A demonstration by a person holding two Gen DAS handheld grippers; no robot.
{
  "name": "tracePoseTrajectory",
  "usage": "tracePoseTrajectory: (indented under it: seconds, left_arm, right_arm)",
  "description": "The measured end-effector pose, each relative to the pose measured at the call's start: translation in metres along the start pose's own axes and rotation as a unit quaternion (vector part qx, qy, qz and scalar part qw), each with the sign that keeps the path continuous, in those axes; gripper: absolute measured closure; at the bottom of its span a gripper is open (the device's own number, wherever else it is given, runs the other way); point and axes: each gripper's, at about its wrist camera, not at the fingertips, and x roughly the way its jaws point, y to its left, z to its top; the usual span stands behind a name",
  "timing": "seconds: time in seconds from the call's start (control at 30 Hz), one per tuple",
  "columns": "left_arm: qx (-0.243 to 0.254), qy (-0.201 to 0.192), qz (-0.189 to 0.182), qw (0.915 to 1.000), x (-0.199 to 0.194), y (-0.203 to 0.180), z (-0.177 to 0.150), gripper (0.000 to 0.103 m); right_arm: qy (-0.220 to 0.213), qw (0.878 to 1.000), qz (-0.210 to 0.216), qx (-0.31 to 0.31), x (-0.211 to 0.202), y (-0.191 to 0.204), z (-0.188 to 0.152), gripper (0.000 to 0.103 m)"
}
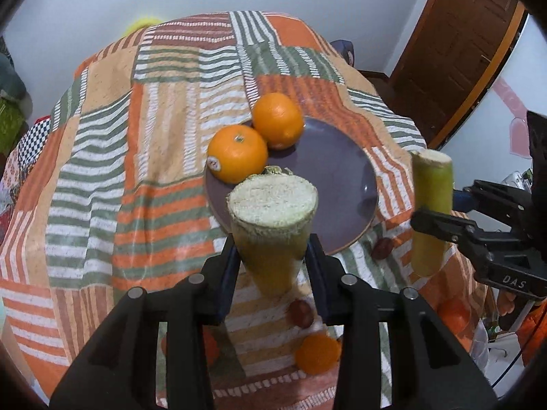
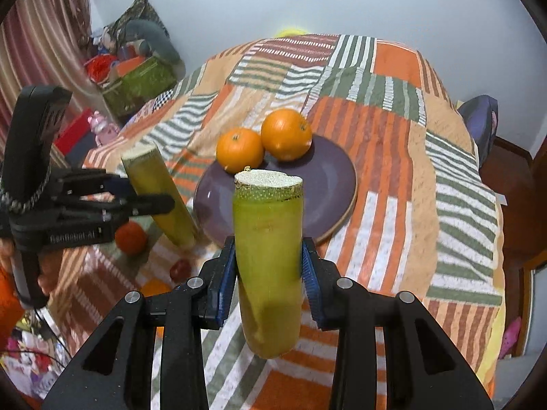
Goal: Organize fruits
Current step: 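Lower the sugarcane onto the plate with the right tool while the left tool lowers its sugarcane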
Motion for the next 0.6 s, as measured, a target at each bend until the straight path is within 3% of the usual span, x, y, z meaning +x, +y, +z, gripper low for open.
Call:
tracePoseTrajectory:
  seconds: [0.6]
  left_arm:
    - [0.02,0.025,-0.019,0.9993,0.051,-0.018,0.045,0.066]
  right_arm:
    - [0.01,0.999,-0.015,0.043,0.051,-0.029,0.042,0.07]
